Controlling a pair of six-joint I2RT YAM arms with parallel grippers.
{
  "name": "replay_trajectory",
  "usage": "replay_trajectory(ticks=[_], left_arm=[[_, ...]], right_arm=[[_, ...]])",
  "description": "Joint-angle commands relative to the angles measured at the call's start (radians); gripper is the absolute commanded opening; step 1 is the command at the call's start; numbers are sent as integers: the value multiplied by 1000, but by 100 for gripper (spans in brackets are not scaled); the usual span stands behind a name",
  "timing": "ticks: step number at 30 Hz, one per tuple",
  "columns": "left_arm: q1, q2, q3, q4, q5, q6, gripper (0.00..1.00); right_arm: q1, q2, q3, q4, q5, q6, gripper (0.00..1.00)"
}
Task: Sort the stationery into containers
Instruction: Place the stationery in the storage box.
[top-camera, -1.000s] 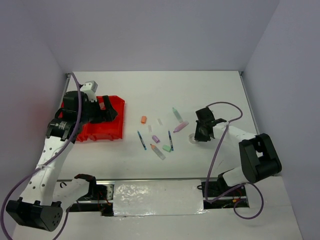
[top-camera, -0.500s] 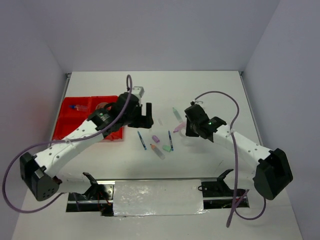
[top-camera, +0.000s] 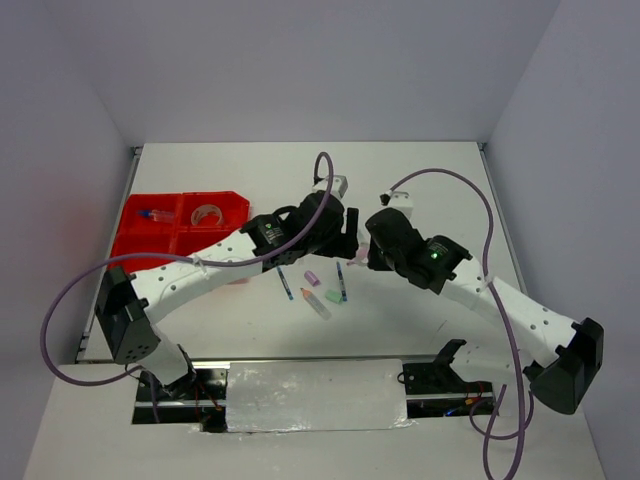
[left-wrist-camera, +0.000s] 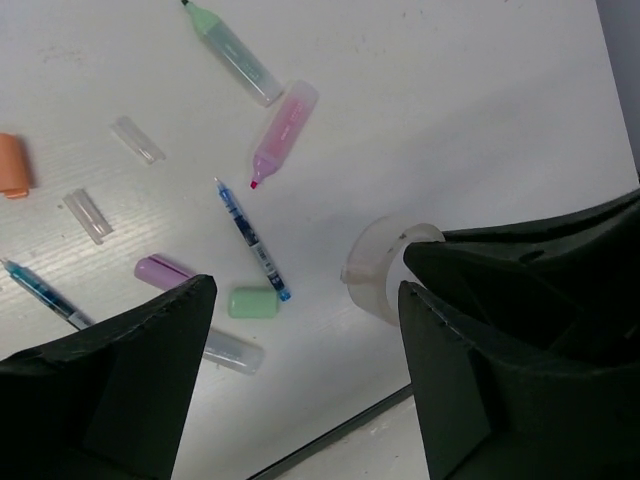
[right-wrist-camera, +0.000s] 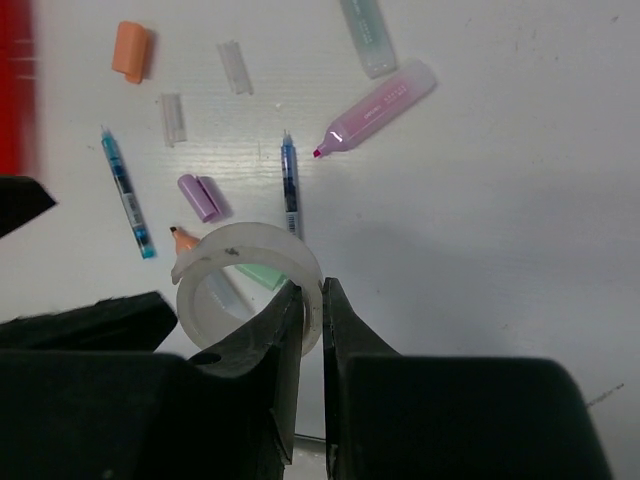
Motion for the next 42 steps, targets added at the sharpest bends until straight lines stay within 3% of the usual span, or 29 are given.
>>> replay_trajectory(ticks=[1,4,12,15,19,22,25,26,28,31,36,42], left_arm=[[-10,29,27,46,1,-28,83],[-16,57,27,60,18,-34,75],[-30,102,44,100,69,-37,70],[-31,115,55,83,63,-31,52],[-31,137,68,68,55,-27,15],[-31,167,96,46,52,-13,0],[-30,192,124,8,9,-2,0],[-24,195,127,-4,-6,-4,0],[7,181,113,-12,-16,-7,0],[76,128,55,25,18,-19,0],[208,19,-23,29,26,-19,0],[617,-84,-93,-15,35,-45,0]], right_arm=[[7,-58,6,-13,28,20,0],[8,-92,-15,30,-9,9,0],[8,-89,-15,44,-26,-5,0],[8,-94,-17,39,-8,4,0],[8,-98,-7,35,-6,4,0],[8,-106,-9,47,-35,-3,0],[7,-155,-46,113,-101,-23,20],[4,-187,-56,127,-104,-20,53],[-4,-228,-60,119,-86,-10,84],[-37,-264,-58,104,-69,-14,90],[-110,-268,-69,93,-97,-39,91],[-130,-288,-103,105,-124,-56,91]])
